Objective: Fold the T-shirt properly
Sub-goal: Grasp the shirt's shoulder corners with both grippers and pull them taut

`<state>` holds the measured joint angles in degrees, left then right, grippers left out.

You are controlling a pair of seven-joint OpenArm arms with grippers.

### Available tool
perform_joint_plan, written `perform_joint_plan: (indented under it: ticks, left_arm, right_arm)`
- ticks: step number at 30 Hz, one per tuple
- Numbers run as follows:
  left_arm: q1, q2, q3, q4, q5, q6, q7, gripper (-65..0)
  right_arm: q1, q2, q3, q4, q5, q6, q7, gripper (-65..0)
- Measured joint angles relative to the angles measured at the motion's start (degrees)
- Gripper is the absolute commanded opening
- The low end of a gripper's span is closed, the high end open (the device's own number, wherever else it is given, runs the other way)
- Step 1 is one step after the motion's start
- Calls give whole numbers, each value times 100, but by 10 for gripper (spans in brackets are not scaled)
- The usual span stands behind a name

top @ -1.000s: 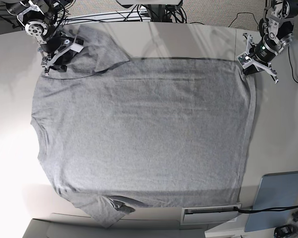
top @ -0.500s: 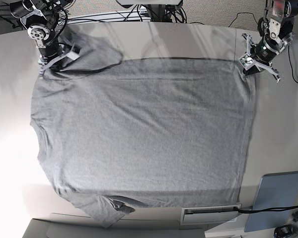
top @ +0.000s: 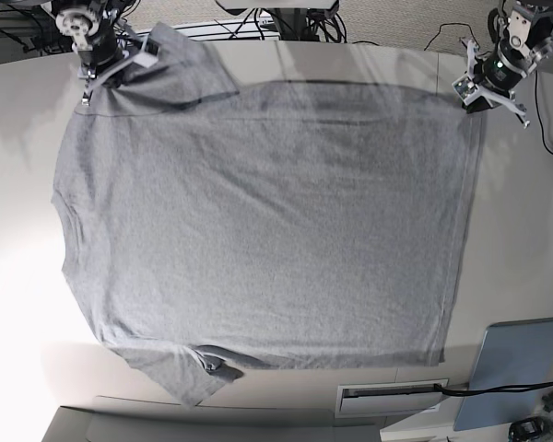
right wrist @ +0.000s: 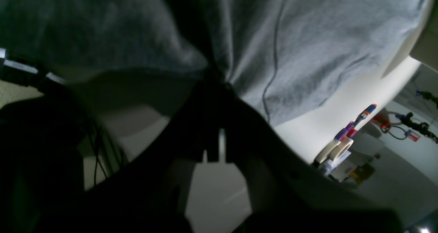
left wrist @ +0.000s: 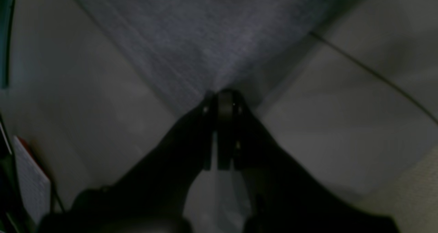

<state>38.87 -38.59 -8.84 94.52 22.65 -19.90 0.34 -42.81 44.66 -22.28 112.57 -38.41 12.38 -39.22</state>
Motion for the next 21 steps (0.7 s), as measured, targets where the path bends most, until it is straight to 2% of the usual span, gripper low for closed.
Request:
perform_joint_plan:
  ticks: [7,15,21]
  left_arm:
    - [682,2,-492,264,9,-166,107,-650]
    - [1421,17,-1134,752,-431,-601,245,-650]
    - [1624,26,-1209,863,-476,-610,247,-650]
  right_arm:
    - [-586,9,2,37,-352,-332,-66,-650]
    - [-1141,11,9,177,-590,-704,-151,-650]
    - [-1532,17,9,498,-614,-907,-352,-650]
